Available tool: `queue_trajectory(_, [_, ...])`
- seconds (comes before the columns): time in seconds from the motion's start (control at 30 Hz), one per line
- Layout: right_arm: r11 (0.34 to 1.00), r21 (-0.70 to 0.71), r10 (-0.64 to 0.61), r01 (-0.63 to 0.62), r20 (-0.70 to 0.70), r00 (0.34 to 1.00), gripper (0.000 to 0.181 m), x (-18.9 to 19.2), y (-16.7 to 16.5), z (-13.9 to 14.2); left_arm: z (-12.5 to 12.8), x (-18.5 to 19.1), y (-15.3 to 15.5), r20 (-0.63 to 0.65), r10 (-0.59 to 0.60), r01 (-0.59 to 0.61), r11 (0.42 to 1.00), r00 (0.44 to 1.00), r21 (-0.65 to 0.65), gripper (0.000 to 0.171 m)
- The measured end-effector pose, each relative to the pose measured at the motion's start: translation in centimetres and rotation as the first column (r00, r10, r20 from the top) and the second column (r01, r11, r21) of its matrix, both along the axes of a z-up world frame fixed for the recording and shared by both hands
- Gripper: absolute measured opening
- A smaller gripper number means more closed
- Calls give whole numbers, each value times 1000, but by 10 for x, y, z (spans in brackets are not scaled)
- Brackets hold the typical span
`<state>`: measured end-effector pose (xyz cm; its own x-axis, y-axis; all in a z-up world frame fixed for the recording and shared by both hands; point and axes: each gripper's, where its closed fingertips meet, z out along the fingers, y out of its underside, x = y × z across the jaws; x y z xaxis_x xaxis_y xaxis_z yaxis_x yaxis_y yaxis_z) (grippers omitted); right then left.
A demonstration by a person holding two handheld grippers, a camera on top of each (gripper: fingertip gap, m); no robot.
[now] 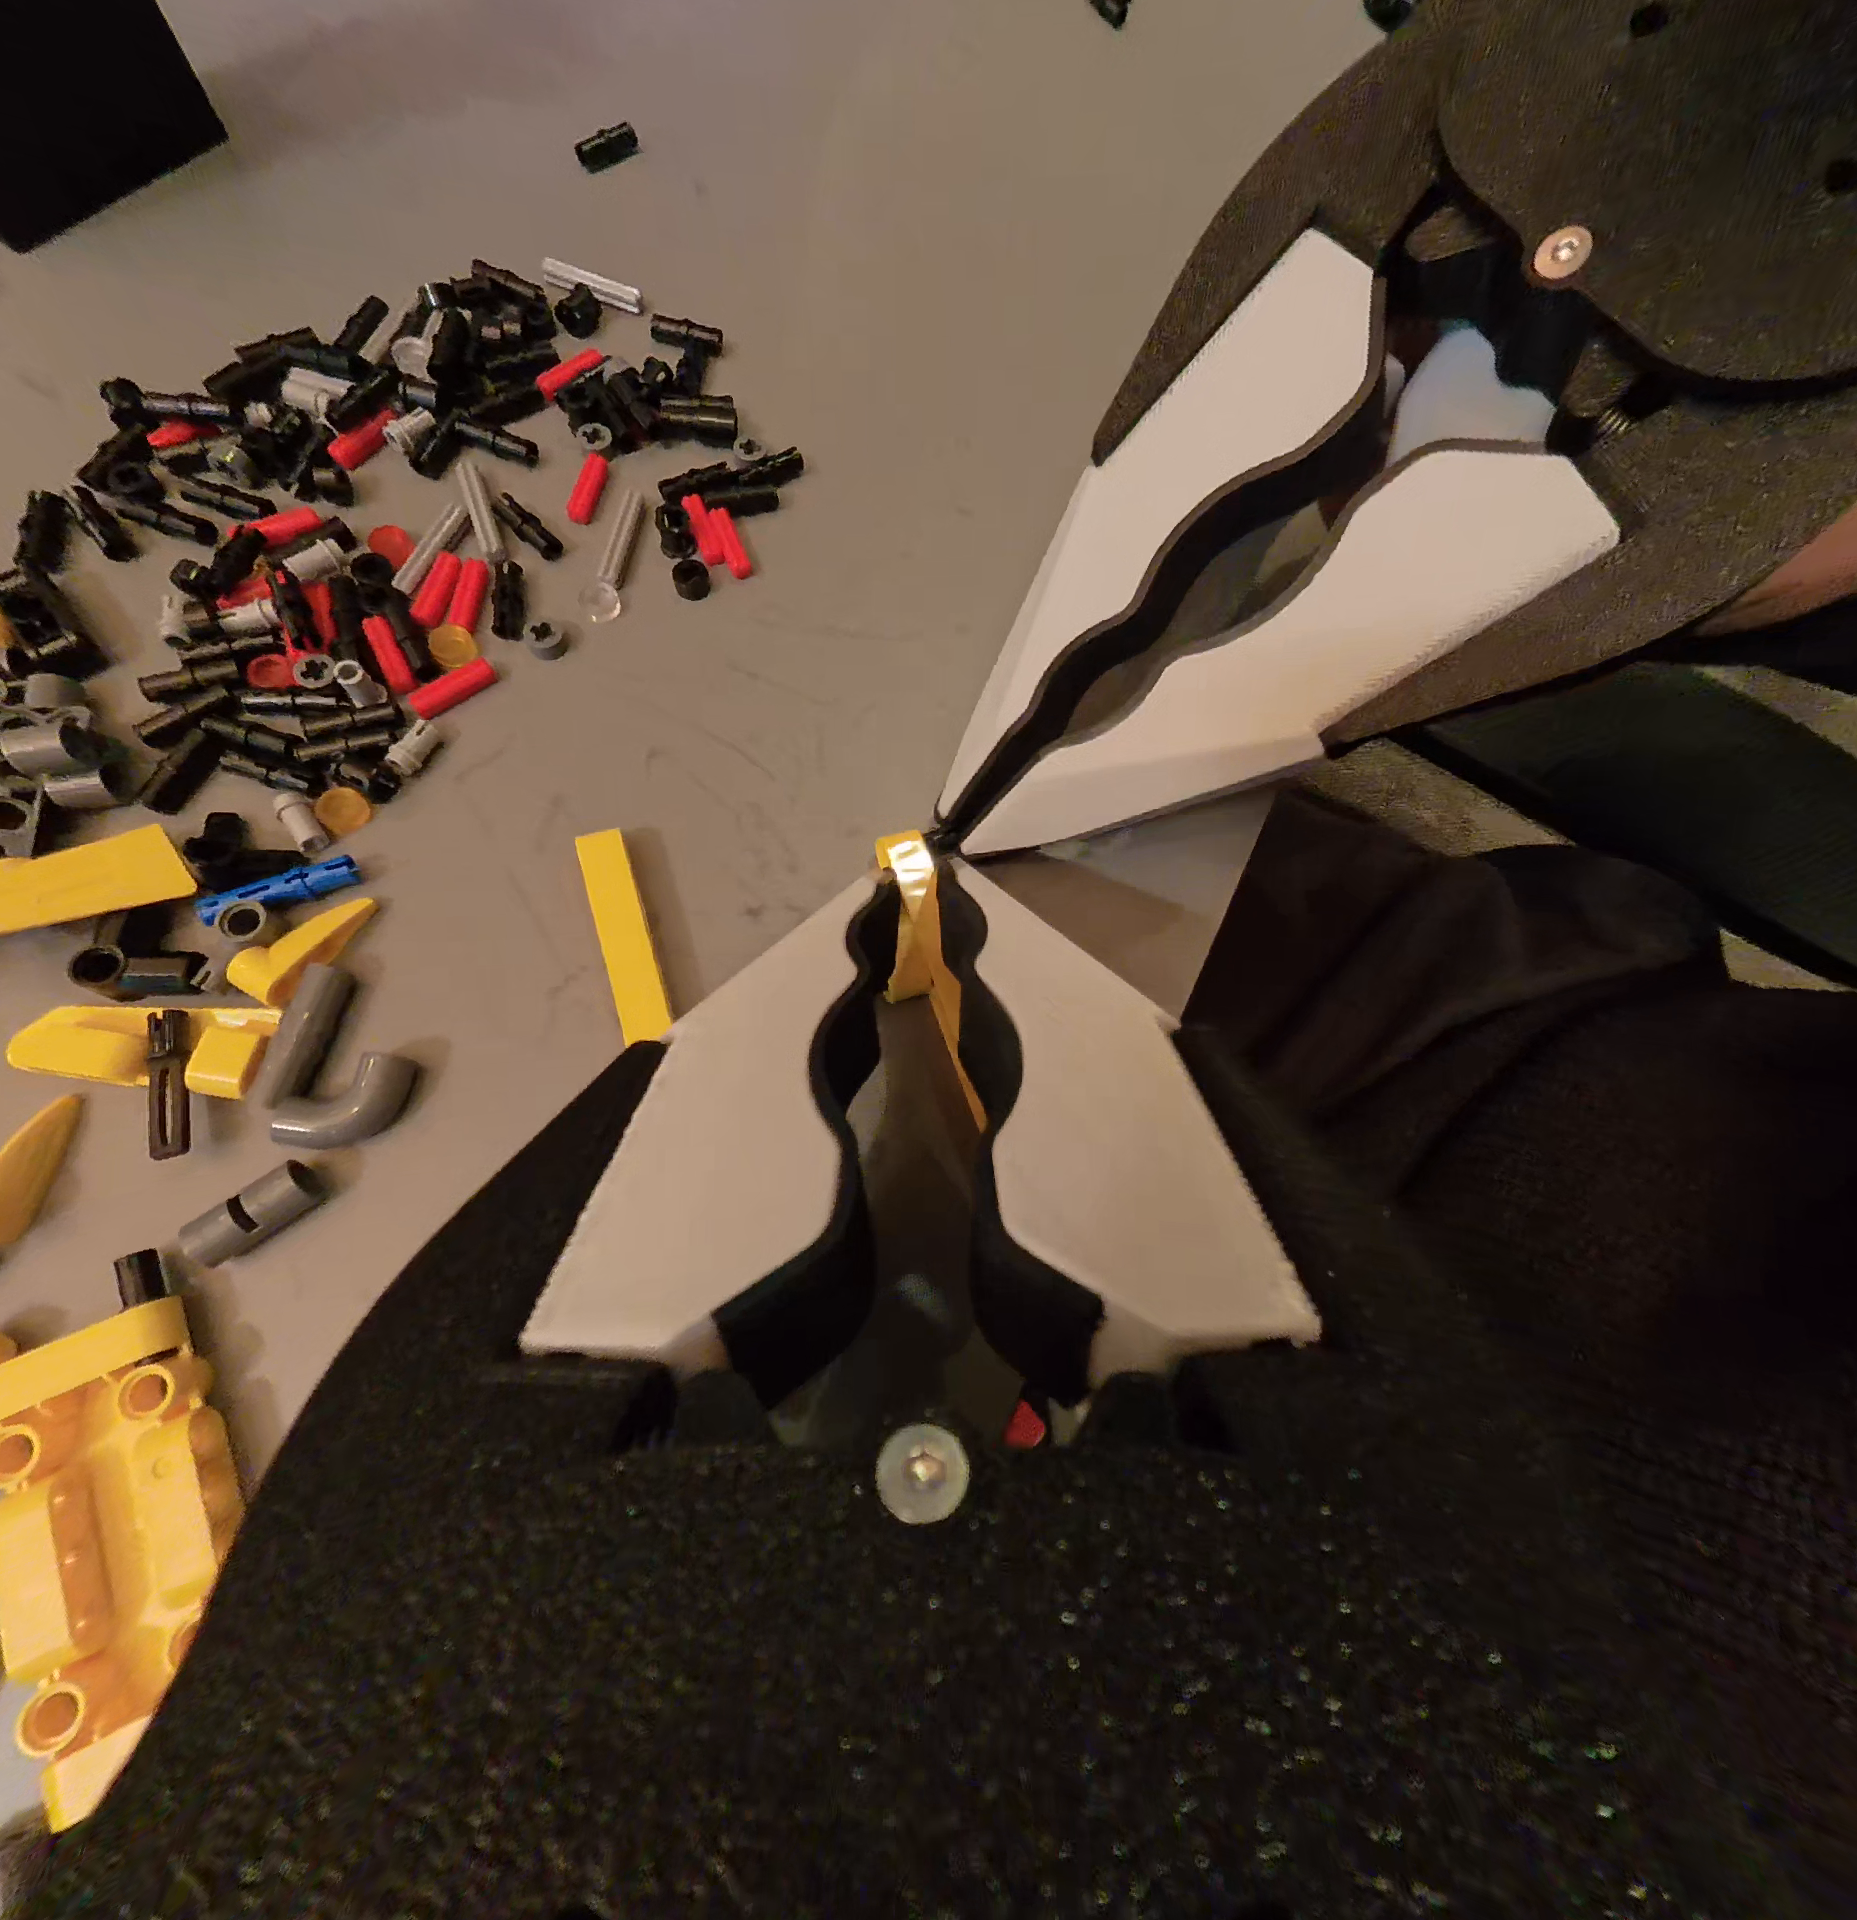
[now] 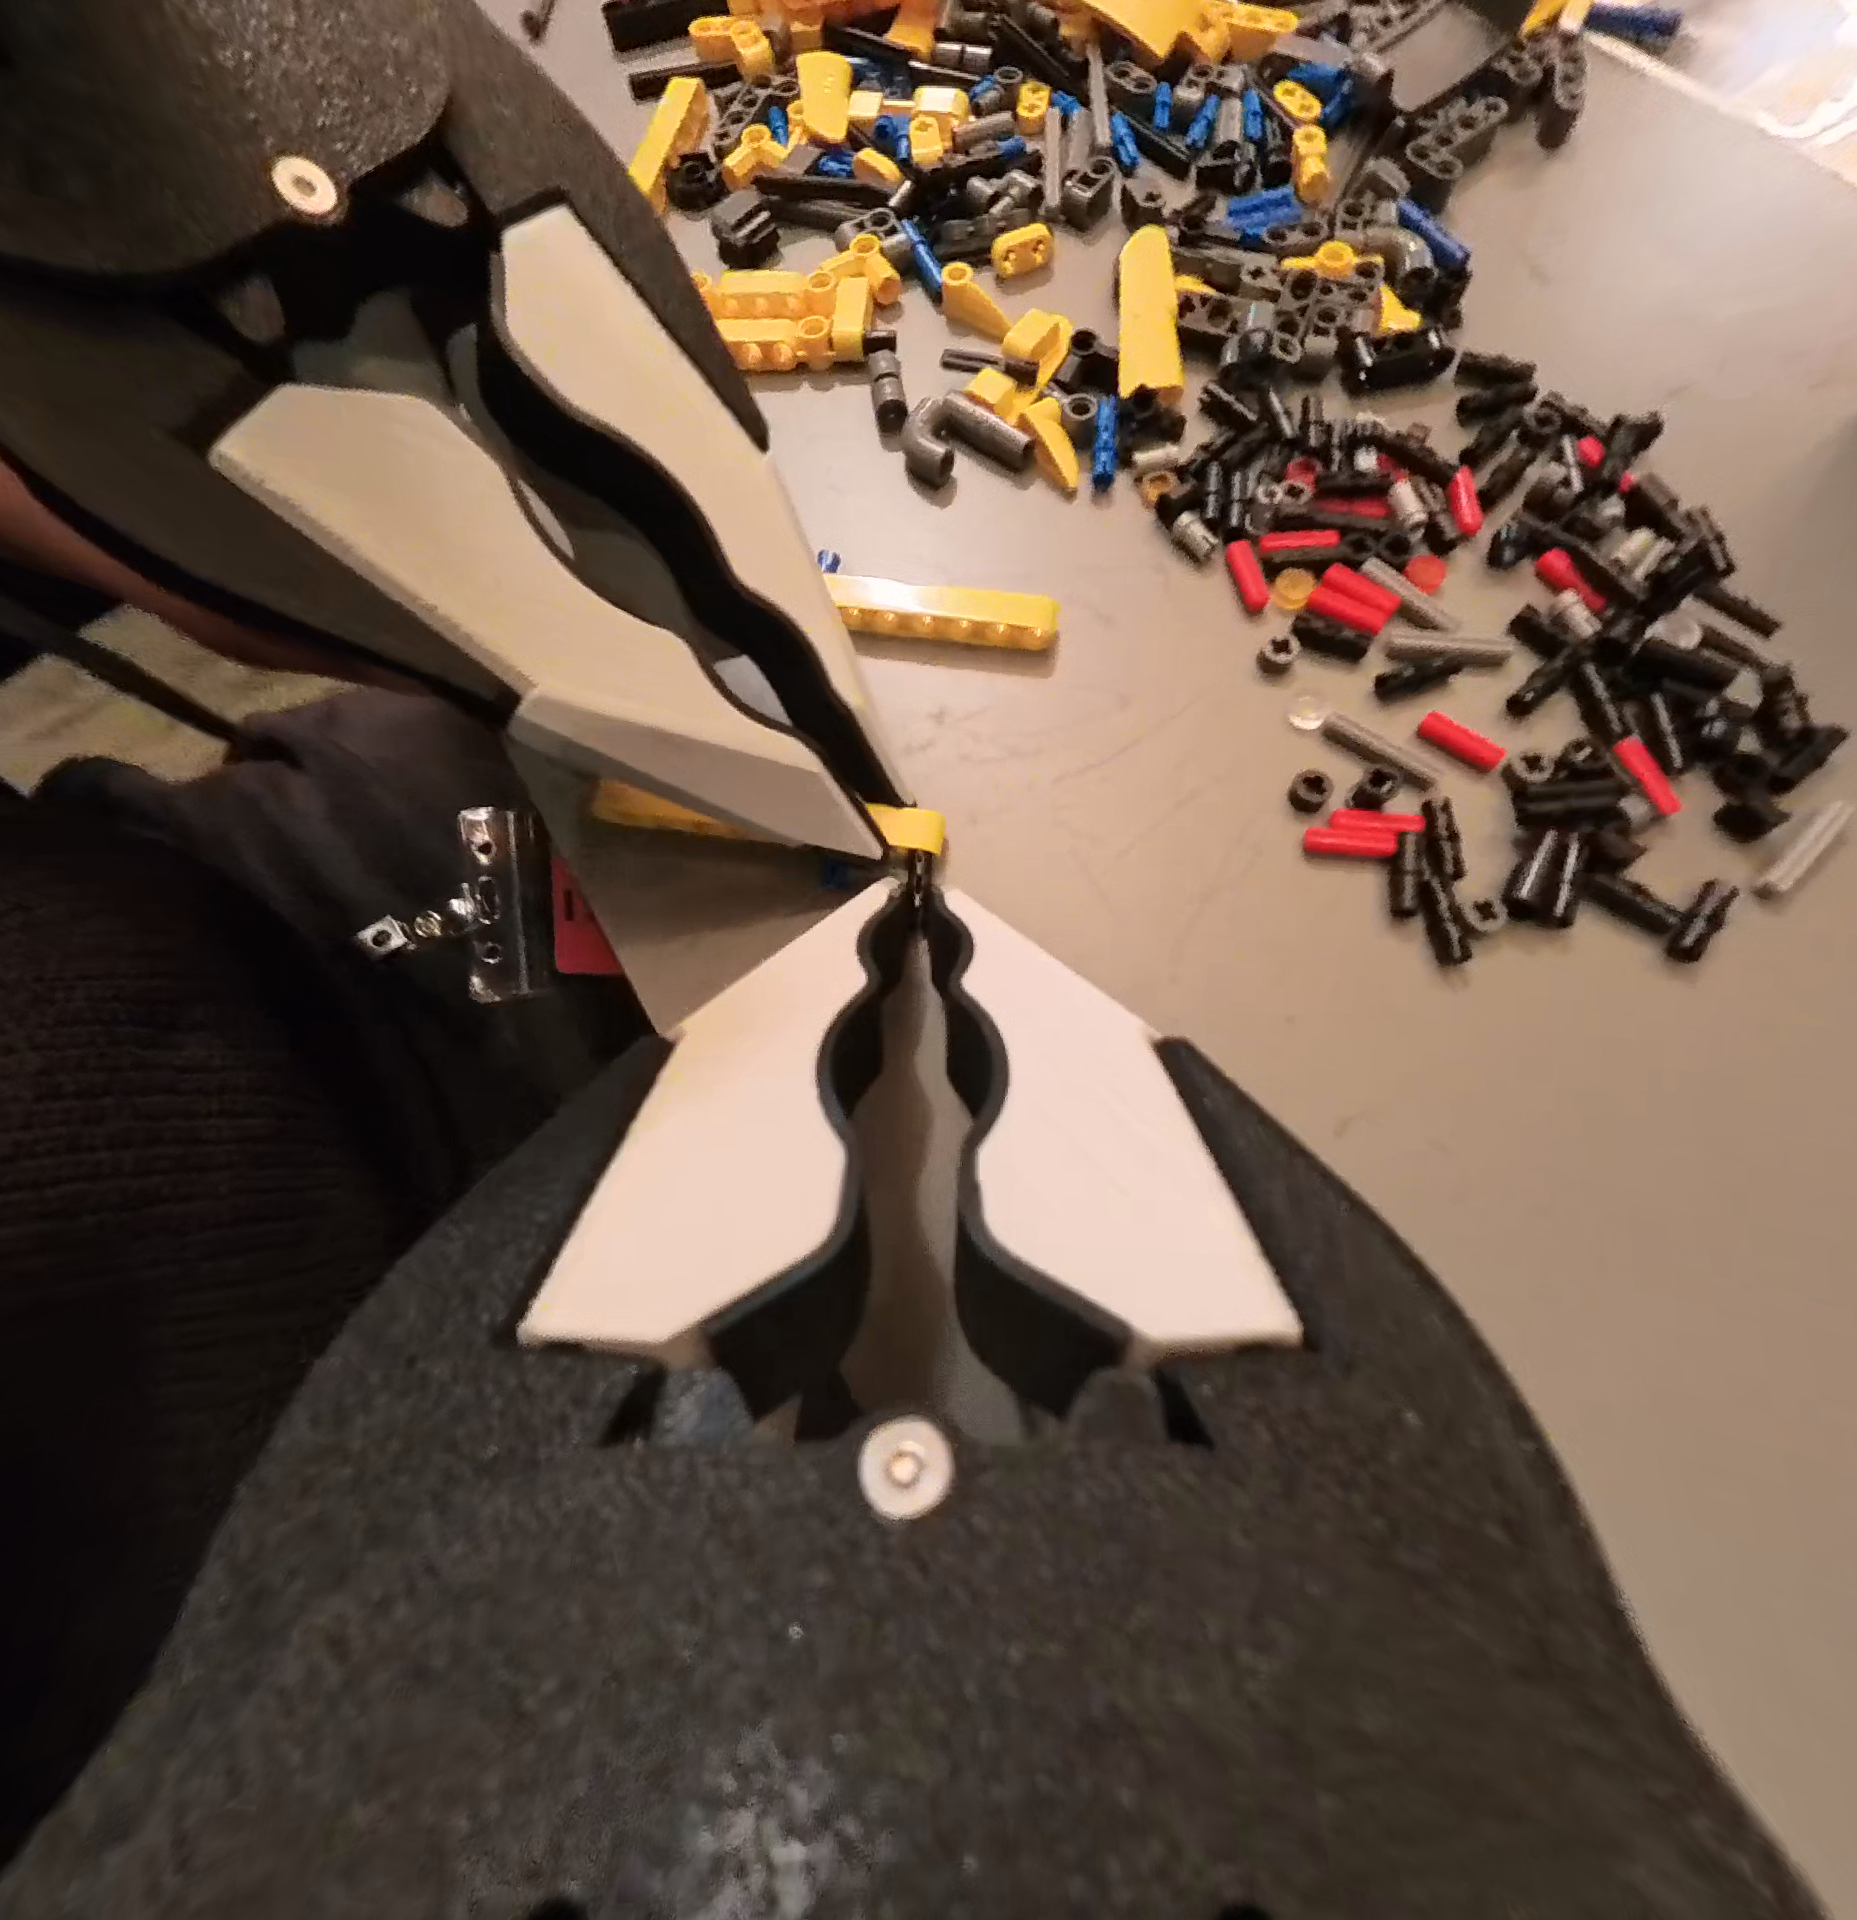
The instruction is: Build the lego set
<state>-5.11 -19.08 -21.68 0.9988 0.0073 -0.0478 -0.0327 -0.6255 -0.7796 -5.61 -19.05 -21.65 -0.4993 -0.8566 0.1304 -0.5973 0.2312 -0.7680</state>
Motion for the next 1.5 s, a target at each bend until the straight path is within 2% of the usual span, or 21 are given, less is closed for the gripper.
queue_trajectory(0.1, [998,12,62,-64,95,994,1,0,0,0,0,0,0,3,-4,4,1000,1000,4,8])
queue_trajectory(0.17, [997,14,73,-75,105,992,0,0,1,0,0,0,0,11,-4,4,1000,1000,16,8])
queue_trajectory(0.27, [999,17,40,-40,21,999,1,-1,1,0,0,0,0,15,-1,0,1000,1000,23,8])
queue_trajectory(0.37, [999,12,-49,51,-127,991,1,-1,3,1,0,-1,-4,17,-17,16,999,1000,27,8])
queue_trajectory(0.43, [996,-8,-84,84,-177,981,1,-1,3,0,-1,-1,-3,11,-8,7,1000,1000,20,8])
queue_trajectory(0.63, [996,-1,-86,87,-128,988,3,0,2,0,0,-1,-3,-9,-8,8,1000,1000,-25,8])
queue_trajectory(0.73, [998,34,-54,56,-78,996,6,-1,-4,2,1,-1,-4,-10,-16,16,999,1000,-31,8])
queue_trajectory(0.9, [991,129,-10,23,-97,995,11,4,-15,19,1,-1,-5,-17,-26,25,999,1000,-43,8])
queue_trajectory(1.0, [994,97,54,-47,-71,996,11,5,-20,18,1,-3,-7,-24,-50,49,997,998,-53,8])
queue_trajectory(1.13, [987,77,133,-141,92,987,13,9,-19,23,2,-9,-14,-37,-114,111,991,993,-78,8])
queue_trajectory(1.23, [967,84,231,-240,109,967,22,-2,-18,24,2,-13,-21,-40,-172,168,982,984,-84,8])
queue_trajectory(1.33, [943,62,315,-328,163,935,24,-14,-22,16,2,-18,-27,13,-209,210,978,978,-11,8])
queue_trajectory(1.5, [915,64,374,-399,241,896,26,-24,-28,15,3,-23,-33,97,-261,252,963,960,96,7])
